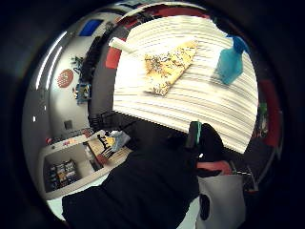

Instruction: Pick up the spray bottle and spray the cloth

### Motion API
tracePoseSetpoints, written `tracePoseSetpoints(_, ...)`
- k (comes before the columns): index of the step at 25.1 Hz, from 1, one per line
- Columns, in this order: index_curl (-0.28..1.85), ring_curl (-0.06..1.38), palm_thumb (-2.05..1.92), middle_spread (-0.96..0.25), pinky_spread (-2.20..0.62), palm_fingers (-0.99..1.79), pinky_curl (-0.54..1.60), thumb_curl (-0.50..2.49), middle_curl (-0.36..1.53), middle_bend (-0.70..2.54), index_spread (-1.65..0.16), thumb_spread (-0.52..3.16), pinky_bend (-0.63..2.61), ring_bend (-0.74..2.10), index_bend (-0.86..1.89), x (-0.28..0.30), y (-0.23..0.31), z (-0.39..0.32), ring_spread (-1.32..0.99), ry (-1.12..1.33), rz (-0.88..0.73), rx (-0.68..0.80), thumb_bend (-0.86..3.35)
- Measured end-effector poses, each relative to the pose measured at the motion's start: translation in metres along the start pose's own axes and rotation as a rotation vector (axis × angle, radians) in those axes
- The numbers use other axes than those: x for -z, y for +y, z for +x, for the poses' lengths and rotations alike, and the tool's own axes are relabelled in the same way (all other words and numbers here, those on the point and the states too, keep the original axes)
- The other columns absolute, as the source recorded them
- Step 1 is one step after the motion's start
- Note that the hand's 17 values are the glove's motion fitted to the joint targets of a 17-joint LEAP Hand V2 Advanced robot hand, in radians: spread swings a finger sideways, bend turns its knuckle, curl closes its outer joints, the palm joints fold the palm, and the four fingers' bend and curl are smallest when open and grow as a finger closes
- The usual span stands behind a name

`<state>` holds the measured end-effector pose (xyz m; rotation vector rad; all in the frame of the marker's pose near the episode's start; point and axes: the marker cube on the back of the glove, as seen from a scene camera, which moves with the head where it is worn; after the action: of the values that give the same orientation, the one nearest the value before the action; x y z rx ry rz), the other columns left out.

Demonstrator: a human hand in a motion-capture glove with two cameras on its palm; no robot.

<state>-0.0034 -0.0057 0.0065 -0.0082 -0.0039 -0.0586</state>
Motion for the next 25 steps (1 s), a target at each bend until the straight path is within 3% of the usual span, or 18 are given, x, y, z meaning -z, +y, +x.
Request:
tracePoseSetpoints(11, 0.25, 0.26, 0.73, 0.07, 0.11, 0.41, 0.32, 0.37, 0.25, 0.2, -0.32, 1.0, 0.43, 0.4, 0.15, -0.012, -0.007, 0.03, 0.1, -0.464, 0.14, 0.018, 0.21)
tracePoseSetpoints(25, 0.27, 0.29, 0.77, 0.07, 0.13, 0.4, 0.34, 0.43, 0.32, 0.22, -0.31, 1.04, 0.38, 0.37, 0.16, -0.042, -0.015, 0.055, 0.1, -1.362, 0.182, 0.011, 0.12)
